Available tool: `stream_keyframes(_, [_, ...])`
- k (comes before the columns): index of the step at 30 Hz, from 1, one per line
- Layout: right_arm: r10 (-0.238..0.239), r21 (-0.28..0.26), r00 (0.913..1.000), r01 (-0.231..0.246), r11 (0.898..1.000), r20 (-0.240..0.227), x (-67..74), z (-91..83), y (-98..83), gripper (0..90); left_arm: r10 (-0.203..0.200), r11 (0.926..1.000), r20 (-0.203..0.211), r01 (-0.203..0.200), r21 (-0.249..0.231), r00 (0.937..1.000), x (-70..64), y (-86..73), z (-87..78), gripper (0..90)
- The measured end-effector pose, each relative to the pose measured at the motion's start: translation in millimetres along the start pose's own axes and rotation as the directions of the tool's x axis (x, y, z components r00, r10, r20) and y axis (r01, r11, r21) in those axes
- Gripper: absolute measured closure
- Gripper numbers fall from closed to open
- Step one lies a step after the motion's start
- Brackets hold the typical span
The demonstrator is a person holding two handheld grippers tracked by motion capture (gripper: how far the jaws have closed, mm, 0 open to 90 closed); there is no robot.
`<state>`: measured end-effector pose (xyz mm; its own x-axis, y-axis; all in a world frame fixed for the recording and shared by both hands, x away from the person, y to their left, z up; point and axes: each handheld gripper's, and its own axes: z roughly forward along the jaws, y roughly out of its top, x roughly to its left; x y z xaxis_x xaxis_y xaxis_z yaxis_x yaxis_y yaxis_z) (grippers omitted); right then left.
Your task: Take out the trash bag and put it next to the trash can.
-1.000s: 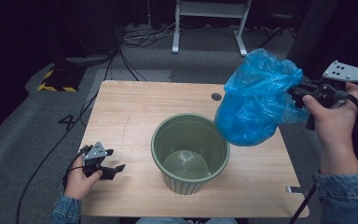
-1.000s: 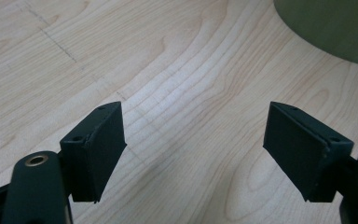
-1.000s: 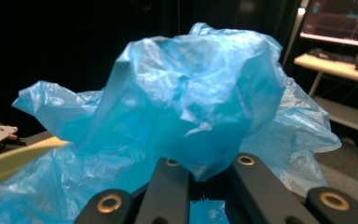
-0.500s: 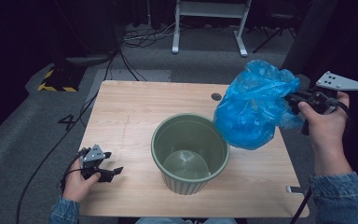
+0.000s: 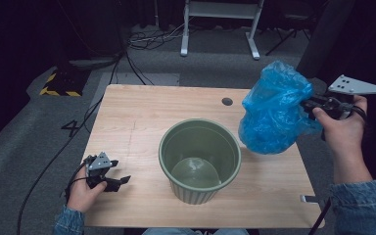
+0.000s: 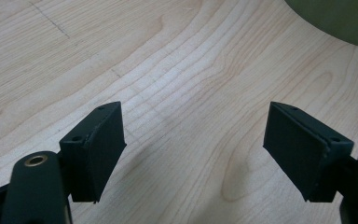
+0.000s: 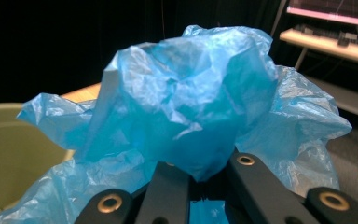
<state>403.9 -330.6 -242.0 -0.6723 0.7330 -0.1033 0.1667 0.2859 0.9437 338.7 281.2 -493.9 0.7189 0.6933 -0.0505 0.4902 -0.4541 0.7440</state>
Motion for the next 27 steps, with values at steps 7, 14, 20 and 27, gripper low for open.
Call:
stream_keyframes(7, [0.047,0.058,0.9988,-0.047,0.997,-0.01,-6.2,24.0,-34.7,89.2,-0.005,1.0,0.004,0.005,0.004,1.0,-0.1,-1.3,2.2,20.4])
stream_keyframes(14, [0.069,0.115,0.9968,-0.064,0.991,-0.041,-0.6,52.7,-63.7,86.9,-0.003,1.0,0.008,0.003,0.008,1.0,-0.6,-1.6,2.4,20.4])
stream_keyframes(20, [0.104,0.14,0.9933,-0.096,0.985,-0.051,2.5,59.6,-78.0,71.3,-0.008,0.9999,0.01,0.008,0.009,0.9999,-0.6,-1.7,4.1,20.4])
stream_keyframes(27, [0.111,0.127,0.9933,-0.106,0.986,-0.034,13.0,37.1,-76.5,36.5,-0.006,0.9999,0.009,0.006,0.008,0.9999,-1.1,-1.8,2.8,20.4])
